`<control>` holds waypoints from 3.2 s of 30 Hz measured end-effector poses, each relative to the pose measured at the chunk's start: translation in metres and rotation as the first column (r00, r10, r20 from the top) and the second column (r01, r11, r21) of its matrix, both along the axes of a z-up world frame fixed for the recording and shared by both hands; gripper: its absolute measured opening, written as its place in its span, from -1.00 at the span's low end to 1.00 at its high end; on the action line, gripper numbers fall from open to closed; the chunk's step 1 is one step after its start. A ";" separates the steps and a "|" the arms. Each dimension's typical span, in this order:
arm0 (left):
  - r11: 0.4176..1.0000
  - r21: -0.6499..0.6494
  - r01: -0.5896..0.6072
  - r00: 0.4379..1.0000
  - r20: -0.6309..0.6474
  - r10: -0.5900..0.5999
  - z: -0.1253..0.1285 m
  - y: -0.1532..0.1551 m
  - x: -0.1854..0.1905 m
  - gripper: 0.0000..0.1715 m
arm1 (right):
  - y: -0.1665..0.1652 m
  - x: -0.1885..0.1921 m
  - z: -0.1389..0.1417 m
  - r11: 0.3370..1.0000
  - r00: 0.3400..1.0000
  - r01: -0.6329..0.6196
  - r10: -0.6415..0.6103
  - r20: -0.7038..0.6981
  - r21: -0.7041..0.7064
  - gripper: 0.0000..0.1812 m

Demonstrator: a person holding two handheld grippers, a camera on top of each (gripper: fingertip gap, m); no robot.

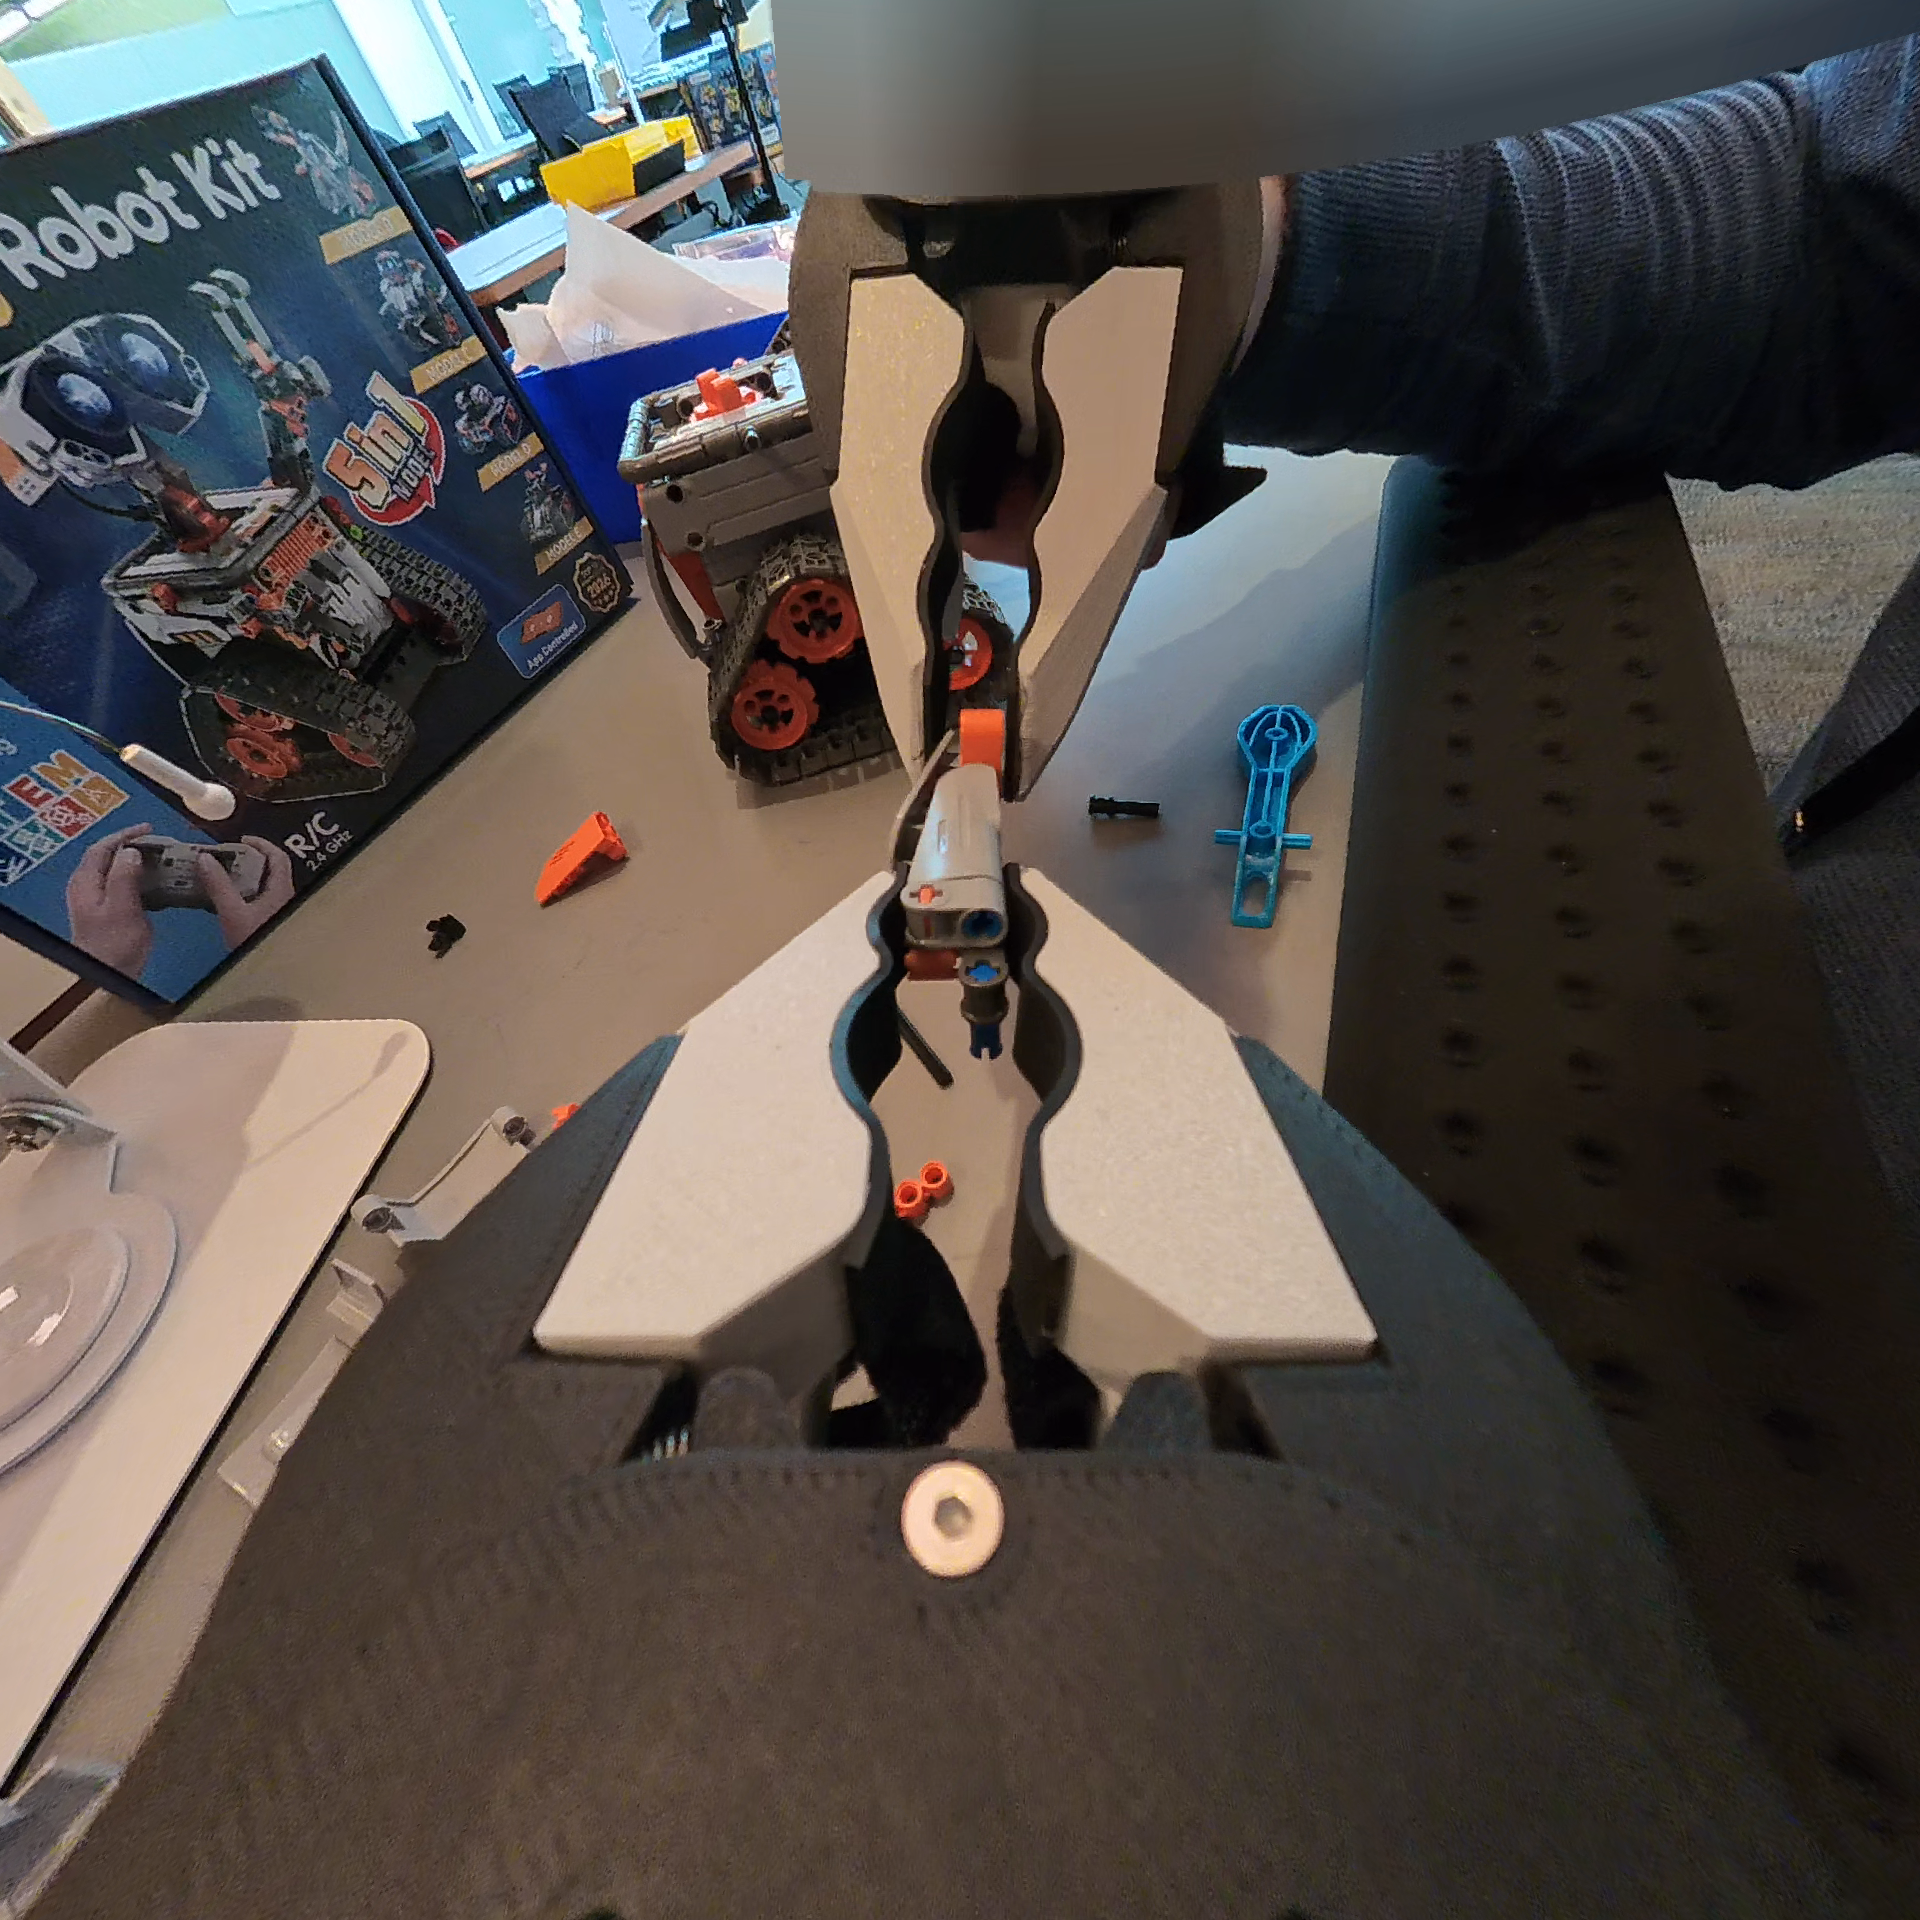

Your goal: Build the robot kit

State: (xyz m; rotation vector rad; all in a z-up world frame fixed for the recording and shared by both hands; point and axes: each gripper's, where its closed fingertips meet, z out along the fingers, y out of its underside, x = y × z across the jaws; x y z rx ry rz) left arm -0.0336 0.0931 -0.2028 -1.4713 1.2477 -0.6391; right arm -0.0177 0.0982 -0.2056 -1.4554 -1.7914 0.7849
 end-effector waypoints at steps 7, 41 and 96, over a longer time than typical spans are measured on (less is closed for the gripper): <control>1.000 -0.005 0.010 1.000 0.002 -0.010 -0.001 0.000 0.000 -0.84 | 0.000 0.000 0.000 1.000 1.000 0.002 -0.002 -0.011 0.009 -0.87; 0.988 -0.140 0.059 0.917 -0.383 -0.109 -0.084 -0.011 0.005 -0.83 | -0.014 0.010 -0.086 0.999 0.967 -0.033 0.034 0.251 -0.008 -0.86; 0.961 0.224 0.163 0.863 -0.505 -0.029 -0.086 -0.005 -0.008 -0.82 | -0.012 0.013 -0.085 0.995 0.975 0.006 0.017 0.223 -0.099 -0.87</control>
